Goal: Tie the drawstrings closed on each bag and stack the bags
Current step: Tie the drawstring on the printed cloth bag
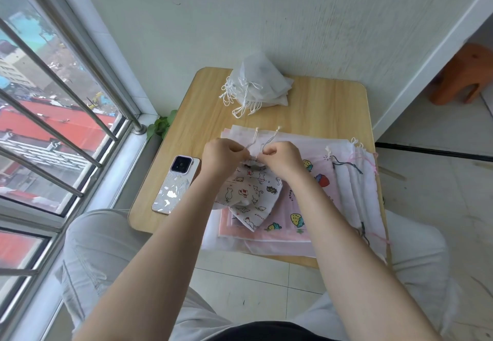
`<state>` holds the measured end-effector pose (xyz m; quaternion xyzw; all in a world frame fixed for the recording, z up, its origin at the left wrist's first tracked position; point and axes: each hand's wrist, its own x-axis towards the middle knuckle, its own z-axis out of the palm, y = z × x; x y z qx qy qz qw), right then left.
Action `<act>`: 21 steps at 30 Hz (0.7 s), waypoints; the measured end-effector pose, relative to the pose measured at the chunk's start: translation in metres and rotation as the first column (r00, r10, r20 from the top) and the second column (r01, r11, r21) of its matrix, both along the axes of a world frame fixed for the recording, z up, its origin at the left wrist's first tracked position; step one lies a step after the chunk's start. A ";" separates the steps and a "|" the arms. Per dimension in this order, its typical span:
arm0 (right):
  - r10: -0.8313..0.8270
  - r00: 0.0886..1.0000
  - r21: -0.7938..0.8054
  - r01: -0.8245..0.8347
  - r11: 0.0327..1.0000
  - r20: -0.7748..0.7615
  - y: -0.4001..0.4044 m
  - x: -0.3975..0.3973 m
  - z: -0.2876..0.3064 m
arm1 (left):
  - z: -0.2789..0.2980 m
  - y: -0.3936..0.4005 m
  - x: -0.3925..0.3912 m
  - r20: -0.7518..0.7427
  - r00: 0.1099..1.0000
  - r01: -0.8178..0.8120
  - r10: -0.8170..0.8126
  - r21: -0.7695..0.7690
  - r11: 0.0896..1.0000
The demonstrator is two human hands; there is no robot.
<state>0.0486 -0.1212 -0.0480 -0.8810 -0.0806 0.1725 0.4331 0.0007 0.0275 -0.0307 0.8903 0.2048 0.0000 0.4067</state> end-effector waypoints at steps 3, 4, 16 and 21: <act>-0.029 1.000 0.019 0.030 0.999 -0.003 0.001 0.000 0.003 | 0.009 -0.008 0.001 0.129 0.990 -0.031 0.059 -0.207 0.978; -0.027 0.999 0.033 0.028 0.999 -0.021 0.001 0.000 0.005 | 0.011 -0.009 0.002 0.133 0.989 -0.029 0.070 -0.284 0.958; -0.173 0.985 0.448 0.152 0.881 0.006 0.008 0.000 0.035 | 0.015 -0.010 0.006 -0.024 0.995 0.084 -0.092 -0.220 0.972; -0.094 0.996 0.453 0.085 0.888 -0.003 0.009 0.002 0.043 | 0.019 -0.011 0.006 -0.098 0.987 0.102 -0.126 -0.220 0.970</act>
